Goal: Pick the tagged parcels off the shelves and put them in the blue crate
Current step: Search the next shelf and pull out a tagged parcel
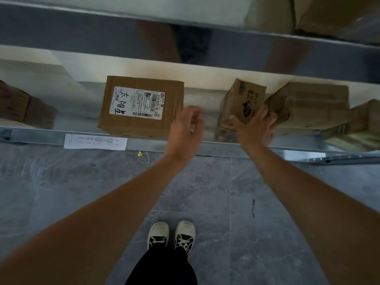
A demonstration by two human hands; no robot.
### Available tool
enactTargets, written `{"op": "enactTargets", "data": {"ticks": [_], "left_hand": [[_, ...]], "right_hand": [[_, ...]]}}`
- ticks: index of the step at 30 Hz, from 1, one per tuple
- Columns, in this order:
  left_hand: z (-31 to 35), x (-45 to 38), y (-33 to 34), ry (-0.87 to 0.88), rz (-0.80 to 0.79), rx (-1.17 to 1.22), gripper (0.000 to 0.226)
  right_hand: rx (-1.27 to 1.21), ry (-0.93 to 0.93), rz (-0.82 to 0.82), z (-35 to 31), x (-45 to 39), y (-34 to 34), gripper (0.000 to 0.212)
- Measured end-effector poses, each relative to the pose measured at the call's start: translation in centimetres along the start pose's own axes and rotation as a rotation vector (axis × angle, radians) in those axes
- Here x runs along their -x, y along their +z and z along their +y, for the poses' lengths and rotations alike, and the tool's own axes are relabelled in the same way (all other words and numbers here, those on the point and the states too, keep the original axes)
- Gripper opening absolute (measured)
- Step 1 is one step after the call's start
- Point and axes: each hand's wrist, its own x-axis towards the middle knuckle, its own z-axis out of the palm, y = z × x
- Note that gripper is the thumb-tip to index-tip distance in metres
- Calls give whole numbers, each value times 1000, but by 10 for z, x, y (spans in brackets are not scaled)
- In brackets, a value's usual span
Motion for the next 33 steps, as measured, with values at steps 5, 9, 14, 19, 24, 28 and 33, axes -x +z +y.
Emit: {"op": "enactTargets", "data": {"ticks": [5, 9, 14, 19, 24, 28, 33], "left_hand": [[-25, 14, 15, -265, -165, -50, 21], [-37, 34, 10, -455, -202, -39, 20], [-7, 17, 19, -915, -66, 374, 29], [21, 6, 15, -1056, -280, 620, 48], [33, 3, 18, -1078, -133, 928, 32], [29, 6, 14, -929, -136, 802, 28], [34, 18, 11, -805, -168, 727, 37]], "right_hand": [[-124, 1, -30, -9, -11, 11, 116], [-198, 23, -63, -10, -6, 11, 113], [-910, 78, -197, 3, 26, -26, 70], [-1317, 346, -707, 30, 56, -57, 43], [-1294, 348, -733, 33, 73, -62, 15], [-1199, 223, -518, 29, 72, -63, 36], [-1063, 191, -471, 21, 76, -61, 39]]}}
